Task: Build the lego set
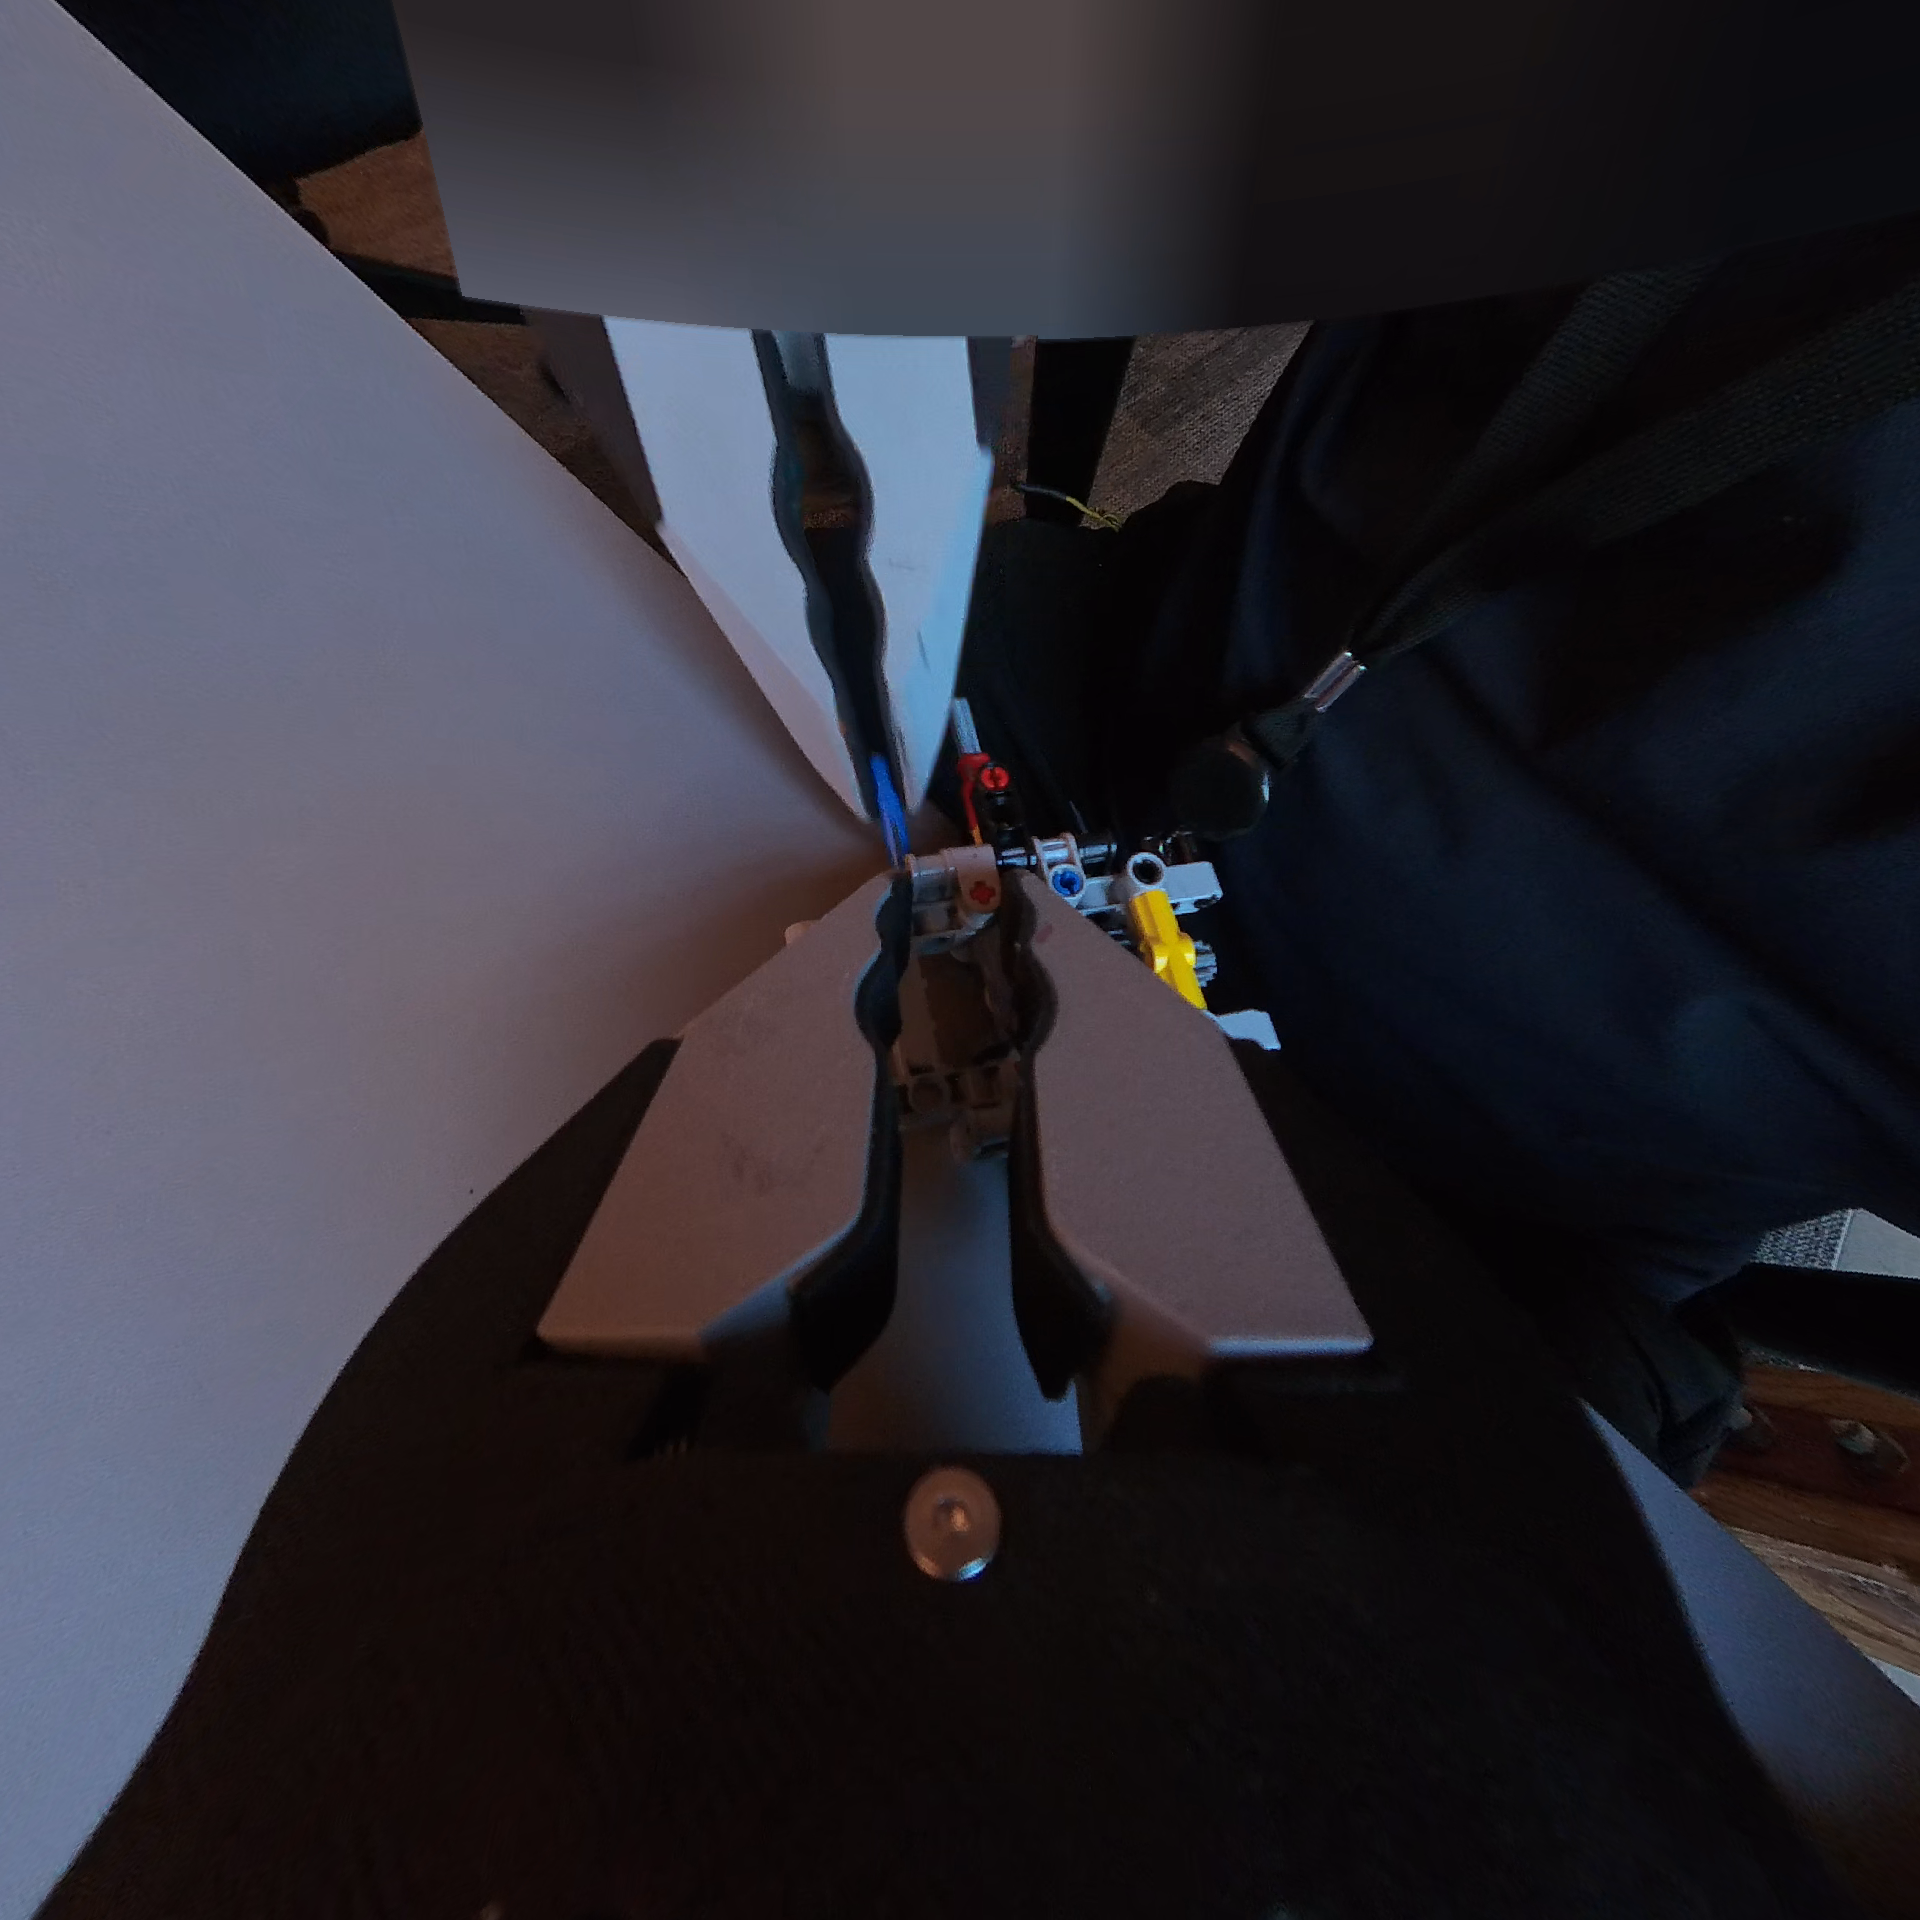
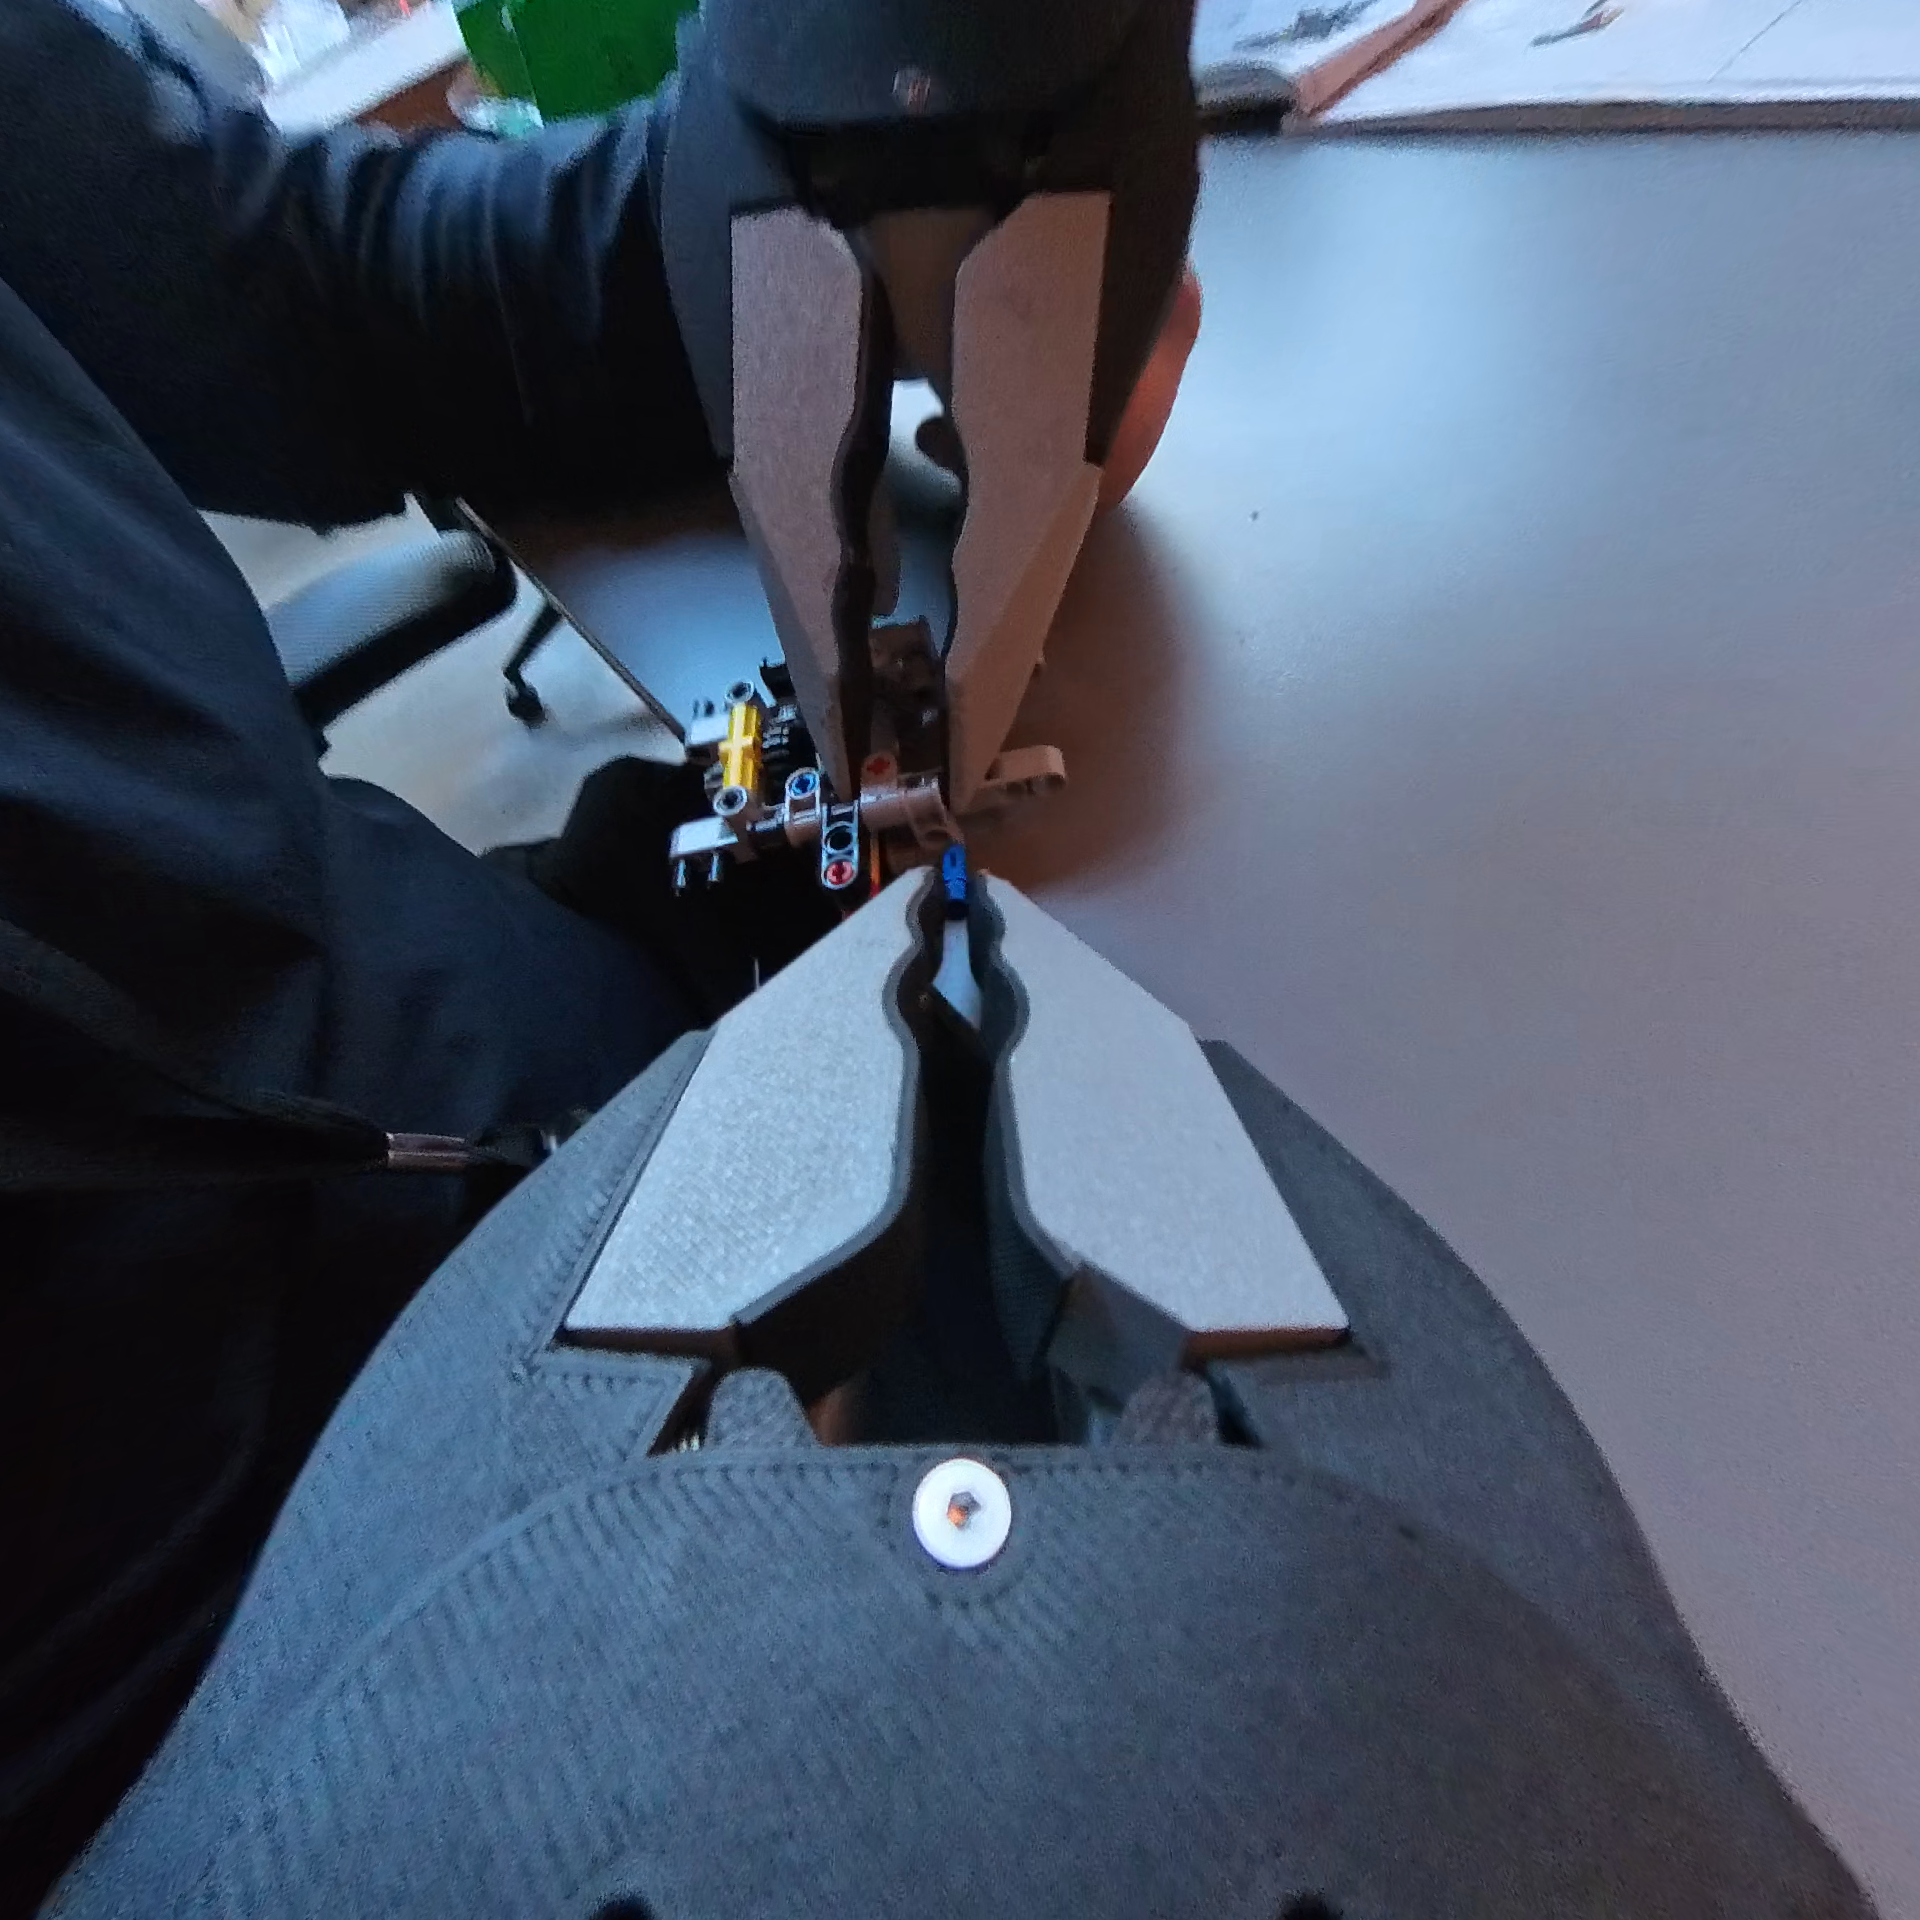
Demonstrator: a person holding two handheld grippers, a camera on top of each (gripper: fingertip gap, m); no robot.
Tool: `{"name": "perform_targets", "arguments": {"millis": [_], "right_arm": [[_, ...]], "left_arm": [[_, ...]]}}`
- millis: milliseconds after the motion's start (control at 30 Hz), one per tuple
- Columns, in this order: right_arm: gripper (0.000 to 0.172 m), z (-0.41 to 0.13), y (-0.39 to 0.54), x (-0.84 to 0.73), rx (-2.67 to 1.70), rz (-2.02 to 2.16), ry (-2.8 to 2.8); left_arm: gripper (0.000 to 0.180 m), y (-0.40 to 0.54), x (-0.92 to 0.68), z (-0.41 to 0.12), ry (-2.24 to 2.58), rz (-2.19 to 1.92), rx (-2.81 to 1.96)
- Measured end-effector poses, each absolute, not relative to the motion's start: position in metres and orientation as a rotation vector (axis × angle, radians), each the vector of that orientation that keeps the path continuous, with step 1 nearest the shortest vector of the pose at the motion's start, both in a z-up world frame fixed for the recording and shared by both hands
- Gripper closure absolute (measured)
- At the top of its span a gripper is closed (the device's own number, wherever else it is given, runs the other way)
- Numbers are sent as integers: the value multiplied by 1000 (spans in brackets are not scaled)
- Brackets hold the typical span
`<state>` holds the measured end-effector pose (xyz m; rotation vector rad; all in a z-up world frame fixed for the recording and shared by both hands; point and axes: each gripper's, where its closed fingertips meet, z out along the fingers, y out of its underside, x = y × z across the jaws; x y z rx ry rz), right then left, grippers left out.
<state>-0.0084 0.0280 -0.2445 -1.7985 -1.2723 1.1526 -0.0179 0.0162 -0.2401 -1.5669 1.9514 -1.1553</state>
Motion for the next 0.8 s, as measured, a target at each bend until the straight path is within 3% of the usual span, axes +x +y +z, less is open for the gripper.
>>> {"name": "perform_targets", "arguments": {"millis": [800], "right_arm": [[171, -227, 42, -2, -1746, 1294, -1091]], "left_arm": [[165, 33, -21, -239, 1872, -1087, -1603]]}}
